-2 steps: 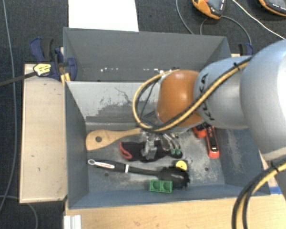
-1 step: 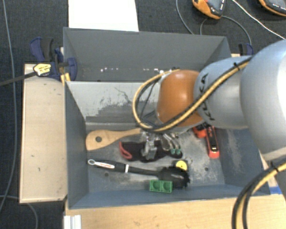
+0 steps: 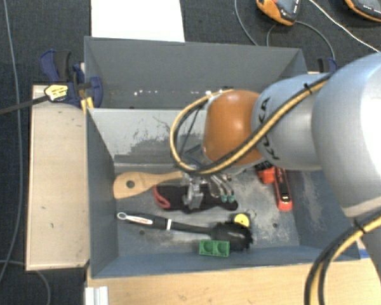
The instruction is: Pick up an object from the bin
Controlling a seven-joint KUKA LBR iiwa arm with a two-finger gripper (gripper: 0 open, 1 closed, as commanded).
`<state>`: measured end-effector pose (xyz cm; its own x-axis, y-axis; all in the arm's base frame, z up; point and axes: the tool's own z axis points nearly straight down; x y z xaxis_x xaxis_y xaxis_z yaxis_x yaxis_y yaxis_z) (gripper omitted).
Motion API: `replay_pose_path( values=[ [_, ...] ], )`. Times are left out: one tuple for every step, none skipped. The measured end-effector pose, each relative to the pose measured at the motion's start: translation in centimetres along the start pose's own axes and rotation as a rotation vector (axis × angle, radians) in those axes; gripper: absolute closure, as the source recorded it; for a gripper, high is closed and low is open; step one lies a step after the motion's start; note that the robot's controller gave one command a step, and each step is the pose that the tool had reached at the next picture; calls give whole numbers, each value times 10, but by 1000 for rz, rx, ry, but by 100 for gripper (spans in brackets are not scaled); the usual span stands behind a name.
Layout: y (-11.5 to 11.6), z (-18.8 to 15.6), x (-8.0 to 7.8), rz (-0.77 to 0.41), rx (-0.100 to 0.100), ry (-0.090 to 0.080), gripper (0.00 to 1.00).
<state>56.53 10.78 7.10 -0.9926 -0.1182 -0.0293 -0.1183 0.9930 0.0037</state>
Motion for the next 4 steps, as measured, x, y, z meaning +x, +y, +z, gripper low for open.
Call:
replay_pose_path(
  values=[
    [0,0,0,1,0,0,100],
    [27,-2,1,7,-3,-4,100],
    [17,-114,-9,-28,1,0,100],
    [29,-35,-7,-19,-2,-3,100]
  ],
)
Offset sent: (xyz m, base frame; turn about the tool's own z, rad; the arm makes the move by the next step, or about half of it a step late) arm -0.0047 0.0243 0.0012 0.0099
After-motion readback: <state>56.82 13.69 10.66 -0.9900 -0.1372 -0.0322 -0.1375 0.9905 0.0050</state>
